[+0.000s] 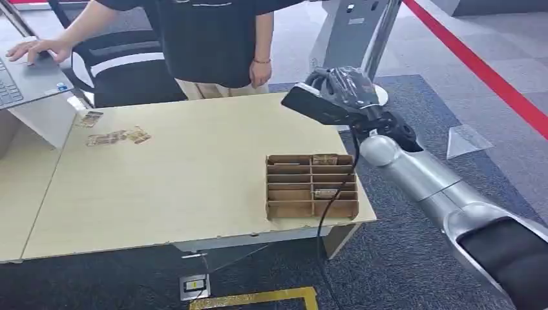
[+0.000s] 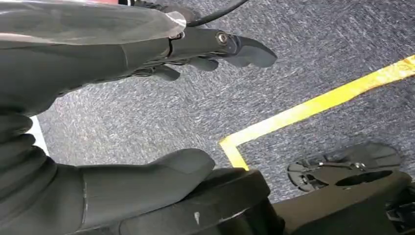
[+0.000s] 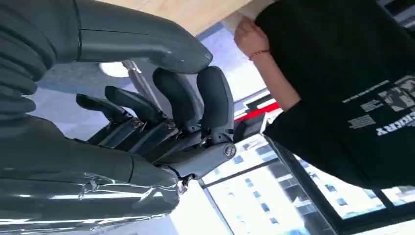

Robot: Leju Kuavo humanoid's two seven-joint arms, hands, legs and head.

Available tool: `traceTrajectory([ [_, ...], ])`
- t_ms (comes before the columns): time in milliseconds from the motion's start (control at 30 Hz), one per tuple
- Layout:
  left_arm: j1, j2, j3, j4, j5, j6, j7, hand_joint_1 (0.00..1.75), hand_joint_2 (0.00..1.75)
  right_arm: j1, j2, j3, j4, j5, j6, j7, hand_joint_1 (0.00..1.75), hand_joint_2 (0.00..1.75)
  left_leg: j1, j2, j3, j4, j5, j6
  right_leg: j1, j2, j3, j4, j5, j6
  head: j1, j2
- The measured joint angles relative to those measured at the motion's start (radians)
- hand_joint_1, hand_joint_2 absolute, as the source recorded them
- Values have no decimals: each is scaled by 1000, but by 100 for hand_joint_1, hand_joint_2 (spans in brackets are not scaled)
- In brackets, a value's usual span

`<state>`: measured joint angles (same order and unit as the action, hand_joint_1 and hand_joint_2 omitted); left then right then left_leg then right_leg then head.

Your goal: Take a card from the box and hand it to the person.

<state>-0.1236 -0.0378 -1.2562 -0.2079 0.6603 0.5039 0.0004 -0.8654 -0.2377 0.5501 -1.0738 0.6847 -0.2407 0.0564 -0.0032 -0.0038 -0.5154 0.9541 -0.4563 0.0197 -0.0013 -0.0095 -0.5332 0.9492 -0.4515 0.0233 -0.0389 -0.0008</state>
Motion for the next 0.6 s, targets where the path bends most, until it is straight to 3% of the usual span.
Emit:
traceTrajectory([
  [33,-1,0,0,0,0,0,2,0,175,-1,1,3,2,-5,-2,-8,63,175,0,0,0,0,0,0,0,0,0,0,0,0,0,0],
  [133,-3,0,0,0,4,8,3,0,175,2,16,14,23,-28,-9,-38,31,175,0,0,0,0,0,0,0,0,0,0,0,0,0,0],
  [367,0,0,0,0,4,14,3,0,175,61,39,41,76,-46,-53,-74,33,175,0,0,0,0,0,0,0,0,0,0,0,0,0,0],
  [500,0,2,0,0,4,8,7,0,175,105,39,51,84,-58,-44,-60,31,175,0,0,0,0,0,0,0,0,0,0,0,0,0,0],
  [600,0,3,0,0,4,8,7,0,175,136,38,57,84,-59,-37,-50,47,175,0,0,0,0,0,0,0,0,0,0,0,0,0,0],
])
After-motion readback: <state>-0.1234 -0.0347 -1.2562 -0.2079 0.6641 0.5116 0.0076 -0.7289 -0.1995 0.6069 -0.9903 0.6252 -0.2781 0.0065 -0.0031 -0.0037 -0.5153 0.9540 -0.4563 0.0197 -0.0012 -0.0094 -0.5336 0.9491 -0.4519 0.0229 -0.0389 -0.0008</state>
